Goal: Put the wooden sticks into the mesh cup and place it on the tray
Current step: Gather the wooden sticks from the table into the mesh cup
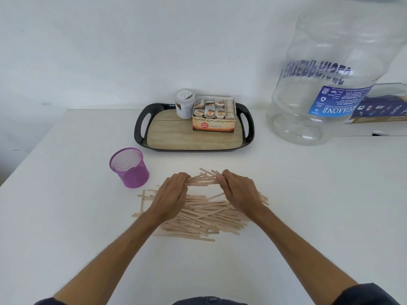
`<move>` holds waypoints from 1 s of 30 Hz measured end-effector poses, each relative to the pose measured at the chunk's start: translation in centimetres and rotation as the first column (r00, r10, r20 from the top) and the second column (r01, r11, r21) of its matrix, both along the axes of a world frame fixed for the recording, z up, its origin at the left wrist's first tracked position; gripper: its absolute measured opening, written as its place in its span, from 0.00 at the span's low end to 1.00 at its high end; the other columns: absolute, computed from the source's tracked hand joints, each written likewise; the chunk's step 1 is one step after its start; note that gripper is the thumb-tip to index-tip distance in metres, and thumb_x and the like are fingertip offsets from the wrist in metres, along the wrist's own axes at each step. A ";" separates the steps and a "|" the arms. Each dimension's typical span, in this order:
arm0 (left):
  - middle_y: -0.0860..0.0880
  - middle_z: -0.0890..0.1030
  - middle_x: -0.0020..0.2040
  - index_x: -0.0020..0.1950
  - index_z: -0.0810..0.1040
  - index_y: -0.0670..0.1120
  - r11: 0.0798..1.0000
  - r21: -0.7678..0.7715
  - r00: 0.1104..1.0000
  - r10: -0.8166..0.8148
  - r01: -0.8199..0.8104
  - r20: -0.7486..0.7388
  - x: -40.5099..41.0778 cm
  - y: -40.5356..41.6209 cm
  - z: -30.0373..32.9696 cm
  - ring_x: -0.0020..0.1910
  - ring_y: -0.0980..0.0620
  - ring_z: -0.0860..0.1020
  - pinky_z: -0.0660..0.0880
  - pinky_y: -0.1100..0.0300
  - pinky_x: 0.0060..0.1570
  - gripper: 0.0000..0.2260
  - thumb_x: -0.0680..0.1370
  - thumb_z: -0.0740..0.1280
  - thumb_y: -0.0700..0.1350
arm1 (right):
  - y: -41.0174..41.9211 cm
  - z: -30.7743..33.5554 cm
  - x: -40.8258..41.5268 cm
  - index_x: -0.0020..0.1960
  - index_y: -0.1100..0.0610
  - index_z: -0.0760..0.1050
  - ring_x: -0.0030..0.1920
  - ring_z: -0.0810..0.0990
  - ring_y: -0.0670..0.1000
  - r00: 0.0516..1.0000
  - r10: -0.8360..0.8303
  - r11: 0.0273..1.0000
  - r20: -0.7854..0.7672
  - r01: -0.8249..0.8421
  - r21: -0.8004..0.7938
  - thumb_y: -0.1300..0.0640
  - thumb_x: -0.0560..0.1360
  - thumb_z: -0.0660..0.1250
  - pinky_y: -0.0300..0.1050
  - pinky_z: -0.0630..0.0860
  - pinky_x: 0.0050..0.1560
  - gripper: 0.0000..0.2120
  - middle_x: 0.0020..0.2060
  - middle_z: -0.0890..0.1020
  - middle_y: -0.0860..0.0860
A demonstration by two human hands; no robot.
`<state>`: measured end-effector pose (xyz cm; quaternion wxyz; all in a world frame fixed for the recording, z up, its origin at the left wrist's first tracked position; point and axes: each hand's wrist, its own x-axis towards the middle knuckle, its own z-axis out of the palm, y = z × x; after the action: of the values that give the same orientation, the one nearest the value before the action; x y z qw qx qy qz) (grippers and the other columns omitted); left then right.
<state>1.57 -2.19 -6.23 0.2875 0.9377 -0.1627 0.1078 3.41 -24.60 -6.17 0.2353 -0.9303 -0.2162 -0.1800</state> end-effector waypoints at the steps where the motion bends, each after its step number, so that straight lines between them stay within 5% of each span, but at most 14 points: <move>1: 0.50 0.75 0.40 0.51 0.74 0.42 1.000 -0.018 1.000 0.008 -0.008 -0.006 0.1 -0.1 0.3 0.37 0.50 0.70 0.63 0.58 0.40 0.09 0.81 0.54 0.39 | 0.0 0.1 0.2 0.40 0.57 0.68 0.24 0.69 0.54 1.000 0.012 1.000 -0.021 -0.012 0.024 0.41 0.82 0.48 0.45 0.64 0.24 0.24 0.27 0.72 0.48; 9: 0.50 0.72 0.36 0.43 0.66 0.46 0.988 -0.119 0.992 -0.108 0.099 -0.066 0.4 -0.4 1.8 0.35 0.50 0.69 0.66 0.56 0.35 0.11 0.73 0.58 0.54 | 0.7 1.2 1.7 0.37 0.56 0.71 0.26 0.69 0.48 0.968 0.132 0.911 -0.215 -0.033 0.411 0.32 0.74 0.60 0.45 0.67 0.29 0.26 0.26 0.73 0.47; 12: 0.52 0.73 0.37 0.45 0.67 0.47 0.994 -0.090 0.996 -0.066 0.060 -0.068 0.6 -0.7 1.6 0.35 0.50 0.71 0.70 0.56 0.35 0.12 0.72 0.64 0.53 | 1.0 1.7 1.8 0.31 0.48 0.68 0.28 0.64 0.45 0.926 0.204 0.814 -0.318 0.020 0.581 0.34 0.72 0.66 0.39 0.63 0.30 0.20 0.25 0.68 0.43; 17: 0.55 0.70 0.27 0.37 0.68 0.49 0.977 -0.195 0.996 0.076 -0.085 -0.057 1.4 -1.4 1.5 0.26 0.54 0.66 0.63 0.61 0.27 0.13 0.80 0.65 0.50 | 1.5 2.6 2.2 0.28 0.53 0.60 0.26 0.58 0.45 0.905 0.193 0.718 -0.379 0.133 0.684 0.34 0.64 0.74 0.34 0.59 0.27 0.30 0.23 0.61 0.43; 23: 0.56 0.61 0.22 0.28 0.58 0.53 0.842 -0.493 0.974 0.150 -0.217 -0.172 2.0 -2.3 3.0 0.23 0.57 0.59 0.57 0.67 0.24 0.24 0.80 0.63 0.54 | 2.0 4.3 3.1 0.27 0.56 0.60 0.25 0.60 0.49 0.922 0.122 0.615 -0.366 0.219 0.757 0.44 0.74 0.72 0.42 0.61 0.28 0.29 0.22 0.62 0.48; 30: 0.47 0.62 0.24 0.29 0.65 0.43 0.633 -0.691 0.934 0.173 -0.349 -0.312 2.8 -2.8 3.5 0.24 0.52 0.59 0.58 0.57 0.24 0.25 0.78 0.64 0.58 | 3.8 5.5 3.2 0.27 0.55 0.62 0.24 0.59 0.46 0.936 0.117 0.441 -0.331 0.249 0.862 0.36 0.73 0.64 0.38 0.57 0.24 0.28 0.21 0.63 0.46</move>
<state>4.38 -5.01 -2.74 0.6376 0.7608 0.0651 0.1022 6.62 -20.84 -0.69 0.7164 -0.6887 -0.0067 -0.1113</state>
